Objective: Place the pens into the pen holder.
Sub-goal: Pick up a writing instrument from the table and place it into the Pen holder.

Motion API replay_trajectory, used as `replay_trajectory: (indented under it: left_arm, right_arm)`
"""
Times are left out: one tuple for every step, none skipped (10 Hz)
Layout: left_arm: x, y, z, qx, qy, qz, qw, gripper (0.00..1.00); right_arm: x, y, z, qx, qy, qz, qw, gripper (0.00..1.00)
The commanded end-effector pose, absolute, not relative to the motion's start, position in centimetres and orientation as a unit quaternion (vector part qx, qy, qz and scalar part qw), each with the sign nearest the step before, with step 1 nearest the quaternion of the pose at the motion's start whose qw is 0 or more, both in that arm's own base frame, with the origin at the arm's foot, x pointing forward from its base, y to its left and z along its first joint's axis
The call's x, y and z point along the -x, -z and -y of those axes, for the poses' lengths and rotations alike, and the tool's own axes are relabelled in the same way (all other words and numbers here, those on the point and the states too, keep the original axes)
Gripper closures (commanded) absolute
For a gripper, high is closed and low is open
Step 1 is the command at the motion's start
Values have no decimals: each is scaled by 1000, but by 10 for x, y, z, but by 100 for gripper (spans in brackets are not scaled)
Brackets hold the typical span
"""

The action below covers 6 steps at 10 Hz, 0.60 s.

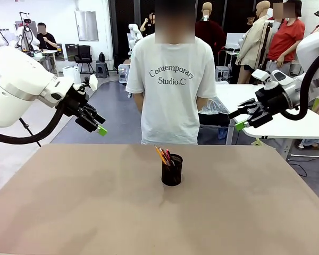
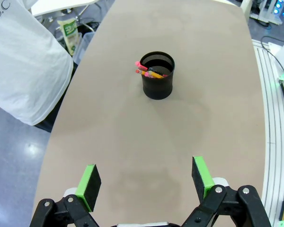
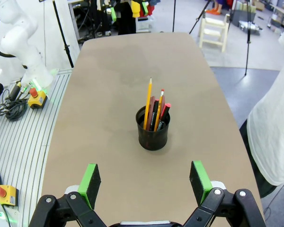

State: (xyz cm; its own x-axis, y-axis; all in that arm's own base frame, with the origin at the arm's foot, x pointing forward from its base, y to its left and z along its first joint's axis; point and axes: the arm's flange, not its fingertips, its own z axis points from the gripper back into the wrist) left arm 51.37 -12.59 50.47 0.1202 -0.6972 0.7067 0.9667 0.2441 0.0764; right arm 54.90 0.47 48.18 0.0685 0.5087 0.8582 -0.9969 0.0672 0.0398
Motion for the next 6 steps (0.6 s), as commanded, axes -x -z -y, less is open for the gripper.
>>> replay_trajectory:
  left_arm:
    - [-513,-507,124,206,577,326,720,0]
    - [-513,-507,124,206,577,326,720,0]
    - [-513,-507,124,206,577,326,720,0]
    - [-513,-507,124,206,577,326,720,0]
    - [-513,-507,124,206,577,326,720,0]
    - [-513,-507,124,206,577,326,720,0]
  right_arm:
    - [-552,-487,-7,-353,-583,346,645,0]
    - [-552,-487,-7,-353,-583,346,645,0]
    - [-552,-487,-7,-353,-583,346,645,0]
    - [-552,-487,-7,-353,-583,346,645,0]
    - [-552,-487,-7,-353,-583,346,645,0]
    - [-552,-487,-7,-353,-583,346,645,0]
